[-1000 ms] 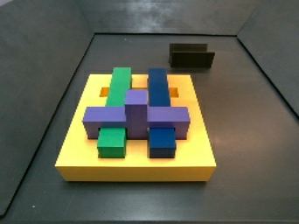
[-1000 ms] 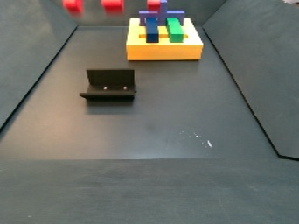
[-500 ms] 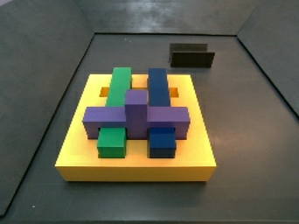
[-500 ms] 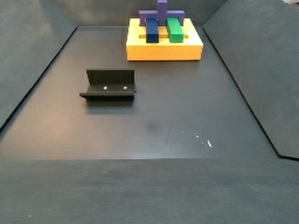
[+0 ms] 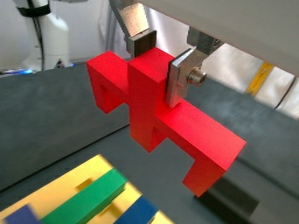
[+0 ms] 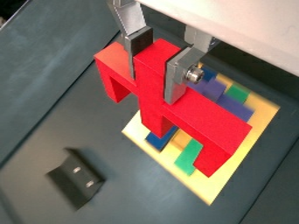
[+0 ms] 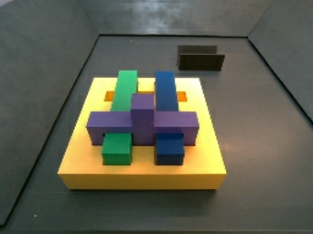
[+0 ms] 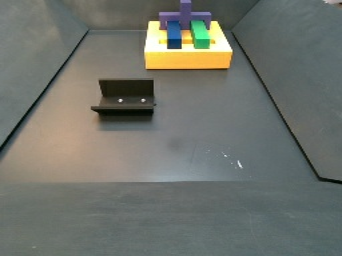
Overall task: Pick up the red object. Move up. Place the red object on the fixture. Regrasp the red object. Move to above the board. Insert the red object.
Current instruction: Move to above the board.
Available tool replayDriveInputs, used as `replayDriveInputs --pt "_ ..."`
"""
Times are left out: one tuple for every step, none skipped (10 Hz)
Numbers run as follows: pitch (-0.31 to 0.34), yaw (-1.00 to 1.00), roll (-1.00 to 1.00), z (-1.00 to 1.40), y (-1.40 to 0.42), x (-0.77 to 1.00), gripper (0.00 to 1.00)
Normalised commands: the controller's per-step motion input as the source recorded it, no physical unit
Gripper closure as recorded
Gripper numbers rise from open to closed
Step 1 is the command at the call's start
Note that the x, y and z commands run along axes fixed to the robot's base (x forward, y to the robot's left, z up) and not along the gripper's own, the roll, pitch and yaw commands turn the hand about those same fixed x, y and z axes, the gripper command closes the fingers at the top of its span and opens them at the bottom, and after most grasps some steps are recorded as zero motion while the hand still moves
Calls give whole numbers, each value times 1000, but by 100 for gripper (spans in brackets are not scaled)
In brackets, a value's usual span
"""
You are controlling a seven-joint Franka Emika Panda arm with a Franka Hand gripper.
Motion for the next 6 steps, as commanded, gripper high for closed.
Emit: replayDriveInputs --pt "-23 63 -1000 27 -32 -93 100" --pt "-45 59 -1000 -6 1 -75 100" --pt "-50 41 -861 -4 18 -57 100" --pt "-47 24 -618 10 16 -48 100" --pt "-34 9 -362 -9 6 -33 100" --pt "-22 3 -232 0 7 -22 100"
